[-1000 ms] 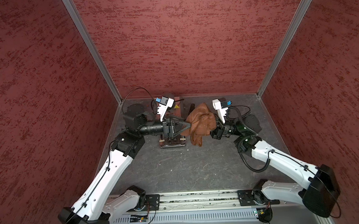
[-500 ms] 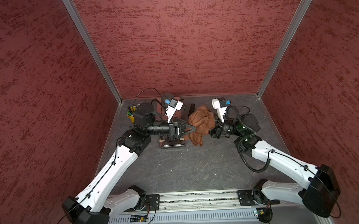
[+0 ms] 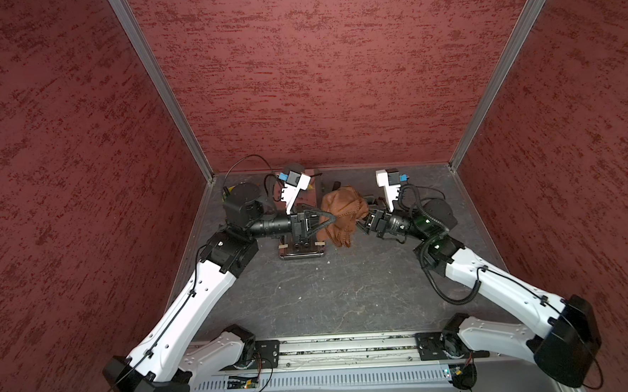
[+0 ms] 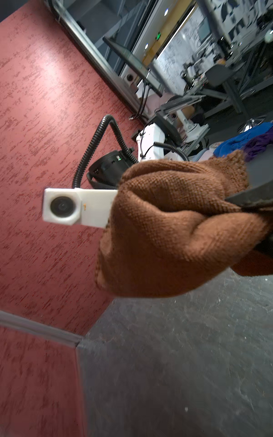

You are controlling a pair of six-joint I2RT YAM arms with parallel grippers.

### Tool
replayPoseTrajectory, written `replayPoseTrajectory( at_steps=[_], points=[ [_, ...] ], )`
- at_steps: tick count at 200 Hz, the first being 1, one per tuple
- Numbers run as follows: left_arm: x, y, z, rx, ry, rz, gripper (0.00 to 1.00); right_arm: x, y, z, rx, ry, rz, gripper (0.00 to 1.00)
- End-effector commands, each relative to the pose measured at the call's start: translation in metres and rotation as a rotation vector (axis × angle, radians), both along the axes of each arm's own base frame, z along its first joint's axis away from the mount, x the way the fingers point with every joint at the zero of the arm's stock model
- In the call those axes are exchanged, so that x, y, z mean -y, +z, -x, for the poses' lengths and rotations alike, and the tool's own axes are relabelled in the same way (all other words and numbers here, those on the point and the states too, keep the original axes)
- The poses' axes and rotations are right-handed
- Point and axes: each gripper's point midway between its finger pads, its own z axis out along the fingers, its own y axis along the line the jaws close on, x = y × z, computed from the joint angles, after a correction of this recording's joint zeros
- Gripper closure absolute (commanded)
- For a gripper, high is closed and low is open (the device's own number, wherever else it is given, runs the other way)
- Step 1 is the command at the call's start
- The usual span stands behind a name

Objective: Wipe the surface of a coffee machine
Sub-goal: Adjust the cleaning item, then wipe the dirt from the surface of the coffee machine.

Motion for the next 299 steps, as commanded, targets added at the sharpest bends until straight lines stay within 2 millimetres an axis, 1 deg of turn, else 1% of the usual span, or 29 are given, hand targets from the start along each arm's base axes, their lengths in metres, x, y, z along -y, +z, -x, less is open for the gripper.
replayPoseTrajectory(
  at_steps=[1,13,28,36,48,65,83,96,125,144,162,168,169,172,183,202,214,232,249,268,285,299],
  points=[
    [-0.032,0.015,-0.020,0.017,0.166,0.065,1.00,0.013,-0.001,-0.011,0.014,-0.131,0.051,0.40],
    [-0.054,0.017,-0.031,0.000,0.266,0.069,1.00,0.015,-0.004,-0.017,0.004,-0.174,0.078,0.40],
    [-0.086,0.015,-0.051,-0.041,0.419,0.052,1.00,0.018,-0.012,-0.030,-0.027,-0.237,0.121,0.40],
    [-0.105,0.009,-0.065,-0.093,0.512,0.028,1.00,0.020,-0.019,-0.040,-0.058,-0.284,0.150,0.41],
    [-0.135,-0.006,-0.089,-0.196,0.645,-0.020,1.00,0.021,-0.033,-0.058,-0.116,-0.354,0.203,0.40],
    [-0.161,-0.029,-0.116,-0.305,0.737,-0.062,1.00,0.018,-0.052,-0.082,-0.200,-0.424,0.295,0.41],
    [-0.178,-0.050,-0.143,-0.372,0.773,-0.089,1.00,0.005,-0.062,-0.098,-0.247,-0.416,0.362,0.42],
    [-0.183,-0.064,-0.163,-0.400,0.772,-0.114,1.00,-0.006,-0.063,-0.103,-0.254,-0.379,0.369,0.43],
    [-0.181,-0.095,-0.202,-0.481,0.724,-0.145,1.00,-0.021,-0.054,-0.110,-0.260,-0.330,0.328,0.44],
    [-0.188,-0.111,-0.215,-0.494,0.734,-0.163,1.00,-0.025,-0.047,-0.112,-0.264,-0.318,0.301,0.44],
    [-0.190,-0.117,-0.219,-0.512,0.703,-0.138,1.00,-0.029,-0.045,-0.117,-0.265,-0.316,0.308,0.44],
    [-0.190,-0.121,-0.220,-0.528,0.696,-0.135,1.00,-0.029,-0.041,-0.118,-0.261,-0.316,0.311,0.44],
    [-0.190,-0.121,-0.220,-0.529,0.696,-0.134,1.00,-0.031,-0.046,-0.120,-0.268,-0.316,0.320,0.44],
    [-0.190,-0.124,-0.220,-0.538,0.693,-0.134,1.00,-0.034,-0.051,-0.124,-0.276,-0.317,0.333,0.44],
    [-0.188,-0.129,-0.218,-0.554,0.677,-0.133,1.00,-0.039,-0.056,-0.130,-0.287,-0.314,0.361,0.45],
    [-0.180,-0.133,-0.207,-0.567,0.634,-0.113,1.00,-0.050,-0.062,-0.141,-0.305,-0.302,0.403,0.46],
    [-0.175,-0.136,-0.199,-0.575,0.606,-0.099,1.00,-0.057,-0.061,-0.145,-0.309,-0.288,0.412,0.47],
    [-0.172,-0.149,-0.185,-0.606,0.589,-0.108,1.00,-0.069,-0.063,-0.148,-0.308,-0.261,0.419,0.49],
    [-0.170,-0.157,-0.170,-0.625,0.583,-0.116,1.00,-0.080,-0.065,-0.147,-0.305,-0.240,0.435,0.49],
    [-0.167,-0.161,-0.153,-0.626,0.580,-0.114,1.00,-0.092,-0.070,-0.142,-0.291,-0.213,0.464,0.50],
    [-0.166,-0.165,-0.141,-0.628,0.583,-0.114,1.00,-0.101,-0.072,-0.133,-0.260,-0.177,0.483,0.50],
    [-0.169,-0.172,-0.137,-0.637,0.597,-0.114,1.00,-0.105,-0.071,-0.124,-0.224,-0.156,0.497,0.50]
  ],
)
